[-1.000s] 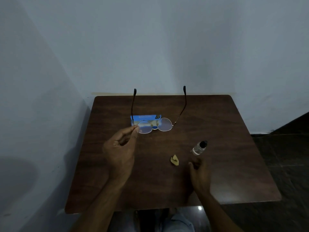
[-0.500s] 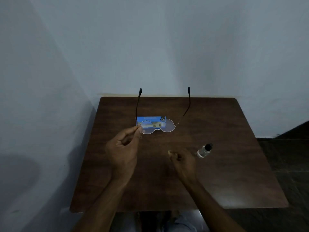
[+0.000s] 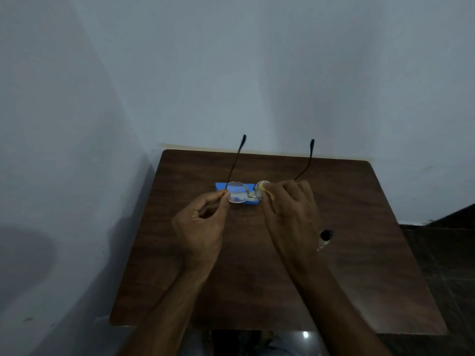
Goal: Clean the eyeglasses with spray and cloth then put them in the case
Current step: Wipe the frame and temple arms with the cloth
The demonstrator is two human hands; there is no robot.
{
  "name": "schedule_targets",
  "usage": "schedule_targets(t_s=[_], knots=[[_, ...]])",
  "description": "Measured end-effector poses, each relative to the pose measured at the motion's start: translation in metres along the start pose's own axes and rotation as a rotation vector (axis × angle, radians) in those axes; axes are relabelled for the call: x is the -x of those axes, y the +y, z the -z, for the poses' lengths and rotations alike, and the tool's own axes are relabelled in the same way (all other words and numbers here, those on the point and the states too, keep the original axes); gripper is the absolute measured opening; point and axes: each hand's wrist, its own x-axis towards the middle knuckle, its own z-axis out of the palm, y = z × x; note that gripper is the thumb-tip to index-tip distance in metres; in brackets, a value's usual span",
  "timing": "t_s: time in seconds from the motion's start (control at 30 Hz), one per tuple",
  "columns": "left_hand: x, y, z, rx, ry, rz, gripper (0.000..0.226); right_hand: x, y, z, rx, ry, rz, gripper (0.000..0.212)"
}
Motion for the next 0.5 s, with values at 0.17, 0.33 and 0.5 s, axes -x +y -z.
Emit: schedule_targets(t_s=[0.17,0.33,0.5], knots=[[0.000,-0.004,0.002,-0.026,-0.007,-0.031,0.024,-0.011,-0.005,-0.013,0.066,-0.037,-0.060,0.011],[-0.003,-0.007,0.004,-0.024,0.015,-0.044,0.024,-0.005,-0.012,-0.014,0.006,-0.123,-0.064,0.005],[-0.003,-0.008,0.005,-0.011,0.023,-0.046,0.022,-0.008,-0.008,-0.011,0.087,-0.136,-0.112,0.004]])
